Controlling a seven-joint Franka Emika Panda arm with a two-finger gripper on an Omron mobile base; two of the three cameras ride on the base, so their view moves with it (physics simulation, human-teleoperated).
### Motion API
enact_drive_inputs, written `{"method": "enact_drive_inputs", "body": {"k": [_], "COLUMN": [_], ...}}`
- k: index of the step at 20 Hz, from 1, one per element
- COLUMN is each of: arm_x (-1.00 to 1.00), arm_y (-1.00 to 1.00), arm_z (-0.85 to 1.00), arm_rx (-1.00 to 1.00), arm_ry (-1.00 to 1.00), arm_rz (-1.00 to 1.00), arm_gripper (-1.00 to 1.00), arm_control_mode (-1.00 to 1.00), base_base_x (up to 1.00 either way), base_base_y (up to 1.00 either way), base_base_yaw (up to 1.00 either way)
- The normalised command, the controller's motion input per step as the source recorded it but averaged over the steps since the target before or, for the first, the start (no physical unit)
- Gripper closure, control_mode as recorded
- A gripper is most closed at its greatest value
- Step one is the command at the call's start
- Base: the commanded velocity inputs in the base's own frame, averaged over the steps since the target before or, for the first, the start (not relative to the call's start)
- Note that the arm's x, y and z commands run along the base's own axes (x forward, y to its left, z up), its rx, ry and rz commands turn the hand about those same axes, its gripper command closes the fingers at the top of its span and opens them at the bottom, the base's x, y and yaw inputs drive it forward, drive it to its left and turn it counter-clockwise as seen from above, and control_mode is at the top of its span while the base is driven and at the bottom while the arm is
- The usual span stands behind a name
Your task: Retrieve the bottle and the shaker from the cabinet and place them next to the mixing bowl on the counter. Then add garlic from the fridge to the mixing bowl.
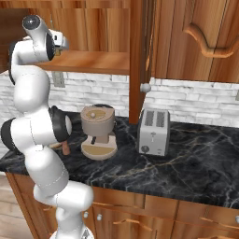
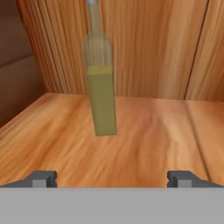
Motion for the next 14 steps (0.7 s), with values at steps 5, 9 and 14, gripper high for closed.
{"method": "enact_drive_inputs", "body": {"k": [5, 9, 14], "arm_x": [0.07, 0.13, 0.31], "arm_y": [0.17, 0.18, 0.02], "arm_z": [0.00, 0.00, -0.06], "arm_rx": [0.00, 0.00, 0.00], "arm_ry": [0.00, 0.00, 0.00], "arm_rz": [0.00, 0.00, 0.00], "arm_gripper": [-1.00, -1.00, -1.00], "arm_control_mode": [-1.00, -1.00, -1.00], "base_base_x": [0.00, 0.00, 0.00], "base_base_y": [0.00, 0.00, 0.00], "base_base_yaw": [0.00, 0.00, 0.00]}}
